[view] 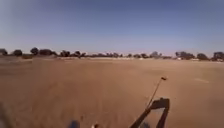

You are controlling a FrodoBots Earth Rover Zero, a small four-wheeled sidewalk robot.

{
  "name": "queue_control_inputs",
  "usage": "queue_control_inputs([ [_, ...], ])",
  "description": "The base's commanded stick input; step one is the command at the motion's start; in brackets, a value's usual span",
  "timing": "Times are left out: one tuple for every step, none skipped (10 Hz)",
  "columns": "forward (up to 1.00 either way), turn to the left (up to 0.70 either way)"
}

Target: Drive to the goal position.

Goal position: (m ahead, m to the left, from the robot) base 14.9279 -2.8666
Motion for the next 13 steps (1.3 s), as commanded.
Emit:
queue_control_inputs([
  [1.0, 0.0],
  [1.0, 0.0],
  [1.0, 0.0],
  [1.0, 0.0],
  [1.0, 0.0],
  [1.0, 0.0],
  [1.0, -0.03],
  [1.0, -0.21],
  [1.0, -0.35],
  [1.0, -0.37],
  [1.0, -0.29],
  [1.0, 0.0],
  [1.0, 0.0],
])
